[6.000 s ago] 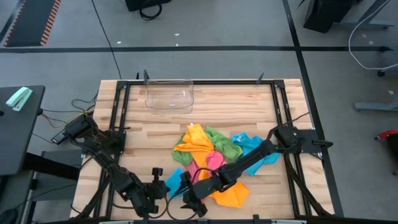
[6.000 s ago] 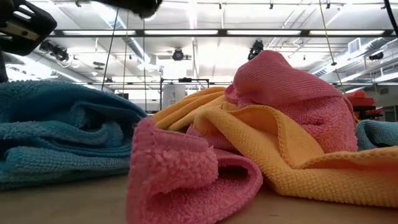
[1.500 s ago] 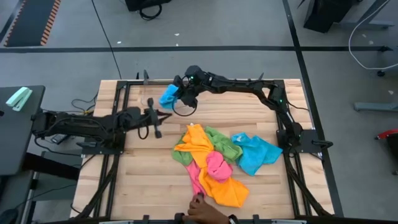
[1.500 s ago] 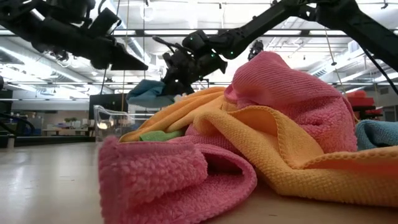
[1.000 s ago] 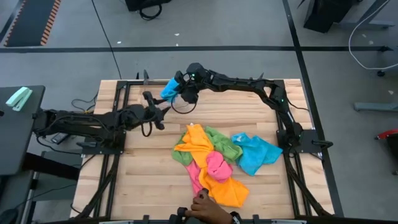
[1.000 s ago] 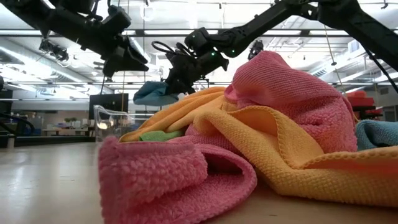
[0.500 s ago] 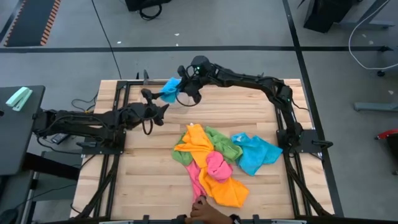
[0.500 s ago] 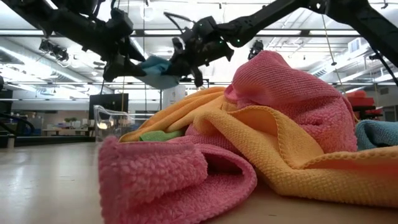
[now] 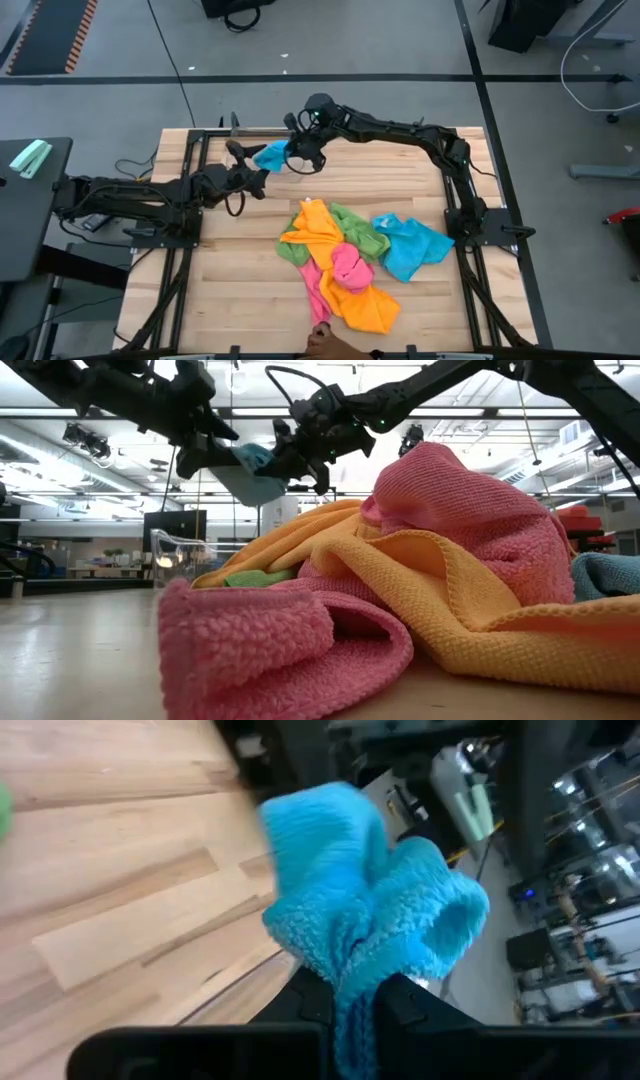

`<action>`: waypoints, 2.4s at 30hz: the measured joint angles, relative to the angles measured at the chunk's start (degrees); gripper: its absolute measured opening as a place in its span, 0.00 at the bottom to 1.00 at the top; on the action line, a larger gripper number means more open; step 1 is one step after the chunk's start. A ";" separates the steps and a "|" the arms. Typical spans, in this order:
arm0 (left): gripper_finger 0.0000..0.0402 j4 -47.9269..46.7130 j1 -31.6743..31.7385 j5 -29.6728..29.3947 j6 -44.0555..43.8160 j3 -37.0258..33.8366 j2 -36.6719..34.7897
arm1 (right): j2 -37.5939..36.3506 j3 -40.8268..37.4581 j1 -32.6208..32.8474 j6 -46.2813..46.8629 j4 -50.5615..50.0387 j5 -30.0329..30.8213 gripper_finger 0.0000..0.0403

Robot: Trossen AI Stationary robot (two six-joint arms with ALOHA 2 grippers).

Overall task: Fold microfiber towels
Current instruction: Put the left blue microfiber towel into the transparent bin

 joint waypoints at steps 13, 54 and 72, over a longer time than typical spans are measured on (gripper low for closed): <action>0.85 -1.08 2.43 1.51 -13.91 -0.09 0.02 | 0.00 0.00 2.64 -13.45 -0.93 10.89 0.07; 0.53 -0.94 0.68 7.19 -14.86 -0.02 -0.02 | -1.86 -0.02 4.74 -9.21 1.37 15.77 0.08; 0.32 -0.61 0.64 7.30 -14.16 -0.02 0.00 | -1.92 -0.02 5.71 -8.80 1.37 14.64 0.11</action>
